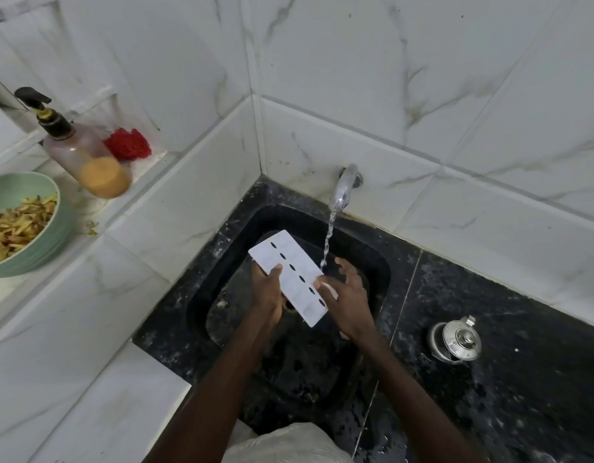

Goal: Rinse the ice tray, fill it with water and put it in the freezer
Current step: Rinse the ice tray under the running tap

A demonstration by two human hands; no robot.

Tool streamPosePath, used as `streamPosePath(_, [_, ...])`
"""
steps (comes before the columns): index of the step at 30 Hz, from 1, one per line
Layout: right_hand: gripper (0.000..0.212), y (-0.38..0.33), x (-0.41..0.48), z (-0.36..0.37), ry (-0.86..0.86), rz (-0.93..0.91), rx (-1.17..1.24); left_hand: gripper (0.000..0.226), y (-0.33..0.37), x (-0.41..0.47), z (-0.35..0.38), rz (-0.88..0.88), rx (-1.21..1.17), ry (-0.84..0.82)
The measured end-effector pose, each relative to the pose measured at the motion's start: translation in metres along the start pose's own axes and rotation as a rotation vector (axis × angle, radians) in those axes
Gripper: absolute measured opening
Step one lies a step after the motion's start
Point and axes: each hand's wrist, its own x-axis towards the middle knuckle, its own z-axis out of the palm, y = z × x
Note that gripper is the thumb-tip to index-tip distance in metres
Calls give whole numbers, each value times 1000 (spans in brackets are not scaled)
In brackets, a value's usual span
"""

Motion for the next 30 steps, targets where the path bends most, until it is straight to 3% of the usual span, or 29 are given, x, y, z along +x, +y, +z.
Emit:
streamPosePath(2, [45,2,-3,0,35,56,-7,44,-2,-2,3,0,-16,3])
streamPosePath(6, [53,-4,-6,11,-163,-4,-60,44,2,0,1,30,-30,13])
streamPosePath(10, [41,7,-3,3,-89,-10,-33,44,2,2,-4,15,-52,57])
streamPosePath(14, [65,6,-1,2,-155,-121,-44,44,2,4,-2,14,-56,86])
streamPosePath(18, [57,18,-6,1,-57,-106,26,43,8,7,-7,29,-126,113])
streamPosePath(21, [70,26,-13,7,-144,-135,-6,43,9,7,-9,20,-182,93])
streamPosePath(26, [64,17,-6,1,-257,-134,-84,42,8,9,-12,-48,-127,72])
streamPosePath(30, [70,-2,21,-10,-351,-152,-136,38,-1,-1,-7,-118,-70,-73])
